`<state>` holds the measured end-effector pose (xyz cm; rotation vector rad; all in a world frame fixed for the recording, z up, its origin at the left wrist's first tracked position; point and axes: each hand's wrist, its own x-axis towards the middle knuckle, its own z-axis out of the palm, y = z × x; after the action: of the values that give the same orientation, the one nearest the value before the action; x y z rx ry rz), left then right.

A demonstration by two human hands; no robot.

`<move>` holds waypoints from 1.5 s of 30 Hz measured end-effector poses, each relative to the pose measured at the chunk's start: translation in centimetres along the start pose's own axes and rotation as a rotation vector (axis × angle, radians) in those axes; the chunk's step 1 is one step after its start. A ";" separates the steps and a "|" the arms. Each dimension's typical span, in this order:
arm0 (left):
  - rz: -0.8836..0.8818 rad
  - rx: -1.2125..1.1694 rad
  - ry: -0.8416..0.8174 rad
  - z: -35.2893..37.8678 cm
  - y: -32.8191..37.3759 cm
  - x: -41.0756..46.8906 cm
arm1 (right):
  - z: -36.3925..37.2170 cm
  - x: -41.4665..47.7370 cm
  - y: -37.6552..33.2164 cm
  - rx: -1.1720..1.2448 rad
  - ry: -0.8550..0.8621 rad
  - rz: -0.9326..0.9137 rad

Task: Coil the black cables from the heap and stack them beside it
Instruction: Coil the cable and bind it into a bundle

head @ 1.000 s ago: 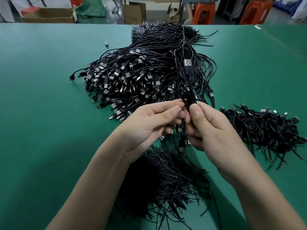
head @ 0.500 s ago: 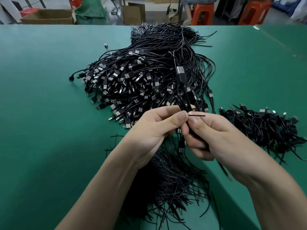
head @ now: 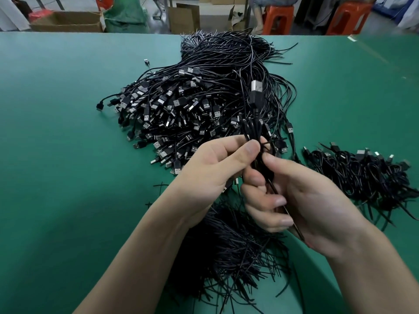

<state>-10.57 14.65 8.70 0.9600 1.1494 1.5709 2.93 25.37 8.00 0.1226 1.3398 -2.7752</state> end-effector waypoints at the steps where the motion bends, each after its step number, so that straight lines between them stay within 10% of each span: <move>1: 0.009 0.027 0.013 0.0 0.1 0.0 | 0.0 0.1 0.1 0.007 -0.005 -0.006; 10: 0.077 0.309 0.060 0.1 0.5 -0.1 | 0.7 -1.4 -1.2 -1.185 0.757 -0.524; 20: -0.110 0.358 -0.016 0.0 0.3 0.0 | 0.9 -2.1 -1.9 -1.679 0.654 -0.842; 27: -0.115 0.314 0.046 -0.4 0.0 0.1 | 1.2 -0.9 -0.6 -1.317 0.803 -0.744; 35: 0.467 0.819 0.327 1.3 -1.0 -0.1 | 1.6 0.1 0.2 -0.239 0.826 -0.533; 45: 0.231 0.326 0.248 1.2 -0.4 0.1 | 2.0 0.0 -0.2 -0.370 0.887 -0.574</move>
<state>-9.37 15.08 8.66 1.1674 1.5475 1.7562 2.83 23.94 9.42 1.2437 2.3649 -2.9177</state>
